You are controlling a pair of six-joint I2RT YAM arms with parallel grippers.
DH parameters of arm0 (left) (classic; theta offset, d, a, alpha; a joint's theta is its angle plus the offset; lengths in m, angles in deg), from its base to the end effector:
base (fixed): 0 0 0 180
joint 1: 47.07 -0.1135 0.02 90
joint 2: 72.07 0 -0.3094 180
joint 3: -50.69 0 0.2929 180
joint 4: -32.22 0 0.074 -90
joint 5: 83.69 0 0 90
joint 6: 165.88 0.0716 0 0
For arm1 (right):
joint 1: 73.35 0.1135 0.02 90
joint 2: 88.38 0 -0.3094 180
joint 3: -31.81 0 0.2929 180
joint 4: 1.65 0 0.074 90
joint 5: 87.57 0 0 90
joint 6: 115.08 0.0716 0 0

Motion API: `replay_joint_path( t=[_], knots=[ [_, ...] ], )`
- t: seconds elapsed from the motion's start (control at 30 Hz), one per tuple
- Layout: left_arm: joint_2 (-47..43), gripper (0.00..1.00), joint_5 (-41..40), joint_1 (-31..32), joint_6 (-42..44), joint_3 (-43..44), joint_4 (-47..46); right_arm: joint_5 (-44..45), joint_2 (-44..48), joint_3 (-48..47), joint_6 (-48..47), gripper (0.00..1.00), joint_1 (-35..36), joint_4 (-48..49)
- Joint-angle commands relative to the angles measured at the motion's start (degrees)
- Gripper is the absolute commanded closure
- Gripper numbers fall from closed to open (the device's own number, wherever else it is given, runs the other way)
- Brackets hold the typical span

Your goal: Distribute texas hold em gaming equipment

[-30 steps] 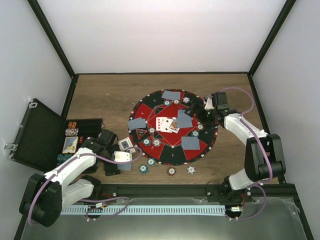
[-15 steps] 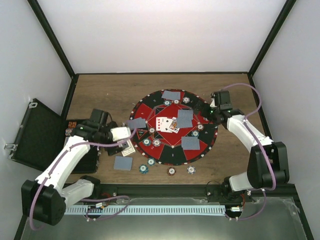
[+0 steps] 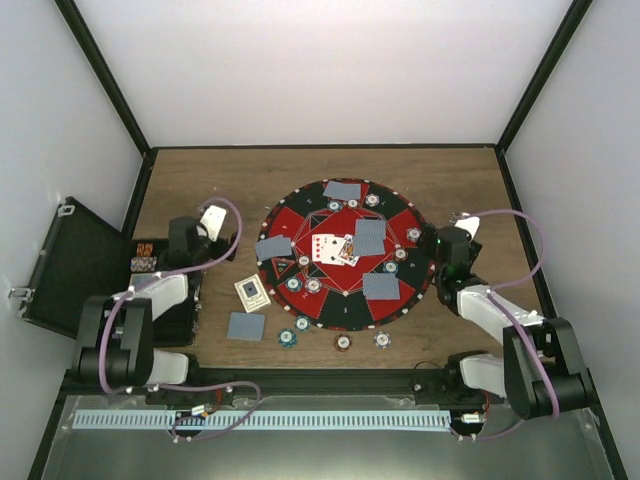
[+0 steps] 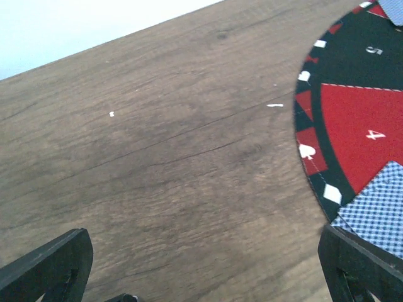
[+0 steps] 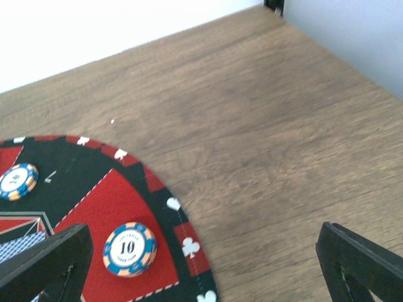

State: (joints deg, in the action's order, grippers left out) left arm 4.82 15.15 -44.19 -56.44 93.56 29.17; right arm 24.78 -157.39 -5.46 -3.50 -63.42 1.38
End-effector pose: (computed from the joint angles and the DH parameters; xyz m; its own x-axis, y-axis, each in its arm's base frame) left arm 0.3158 -0.0269 0.1765 -0.4243 0.3506 -0.8349 0.3420 0.9158 0.2108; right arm 0.2817 0.0217 0.1809 -0.3778 0.2792 -0.8828 0.3312 0.9311 0.1527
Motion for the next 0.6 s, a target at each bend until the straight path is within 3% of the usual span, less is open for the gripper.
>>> replay_joint_path(
  t=[0.0, 0.1, 0.2, 0.27, 0.33, 0.43, 0.47, 0.57],
  knots=[
    [5.3, 0.00, -3.1, -0.2, -10.3, -5.5, -29.1, 7.6, -2.2, 4.0, -4.1, 0.00, -0.3, 23.4],
    [9.3, 0.00, -4.9, -0.2, -10.7, -8.1, -37.0, 6.8, -6.2, 5.0, -10.1, 0.00, -0.5, 32.9],
    [9.3, 0.00, -6.9, -0.5, -12.0, -8.5, -38.1, 7.6, -10.1, 6.9, -16.3, 0.00, -0.7, 44.5],
    [8.0, 0.00, -8.9, -0.5, -13.0, -10.7, -41.3, 3.4, -10.2, 7.2, -15.7, 0.00, -2.0, 43.2],
    [7.5, 0.00, -11.7, -0.5, -14.1, -17.5, -51.5, 2.4, -11.4, 11.5, -16.1, 0.00, -2.1, 51.2],
    [15.2, 0.00, -11.6, 0.1, -12.4, -26.0, -77.4, 0.7, -13.5, 15.2, -16.7, 0.00, -2.1, 59.2],
    [15.3, 0.00, -12.1, 0.4, -12.5, -26.1, -77.4, -0.5, -14.8, 15.3, -17.9, 0.00, -2.1, 61.3],
    [11.6, 0.00, -14.1, 0.3, -13.8, -20.5, -61.6, -8.2, -16.7, 12.8, -20.3, 0.00, -3.2, 57.8]
  ],
)
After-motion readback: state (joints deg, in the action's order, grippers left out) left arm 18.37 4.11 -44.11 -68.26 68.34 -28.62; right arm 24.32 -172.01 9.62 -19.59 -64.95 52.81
